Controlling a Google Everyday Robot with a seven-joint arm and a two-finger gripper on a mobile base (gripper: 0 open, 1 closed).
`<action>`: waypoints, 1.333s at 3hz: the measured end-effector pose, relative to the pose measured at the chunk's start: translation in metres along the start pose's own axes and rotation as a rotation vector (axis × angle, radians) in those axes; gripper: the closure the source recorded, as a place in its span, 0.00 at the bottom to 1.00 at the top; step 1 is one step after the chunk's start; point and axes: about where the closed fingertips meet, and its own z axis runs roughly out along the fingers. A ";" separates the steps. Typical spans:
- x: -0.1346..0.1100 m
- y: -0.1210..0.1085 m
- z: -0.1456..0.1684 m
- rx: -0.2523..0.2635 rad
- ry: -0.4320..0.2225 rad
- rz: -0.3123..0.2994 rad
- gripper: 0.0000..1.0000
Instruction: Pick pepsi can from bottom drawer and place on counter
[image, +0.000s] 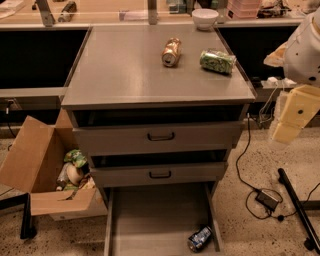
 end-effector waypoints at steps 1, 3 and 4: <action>0.000 0.000 0.000 0.002 -0.002 -0.001 0.00; 0.012 0.019 0.058 -0.048 -0.106 -0.078 0.00; 0.018 0.039 0.113 -0.105 -0.183 -0.109 0.00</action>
Offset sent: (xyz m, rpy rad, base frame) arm -0.0004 -0.0024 -0.0737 0.0972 0.0387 0.1368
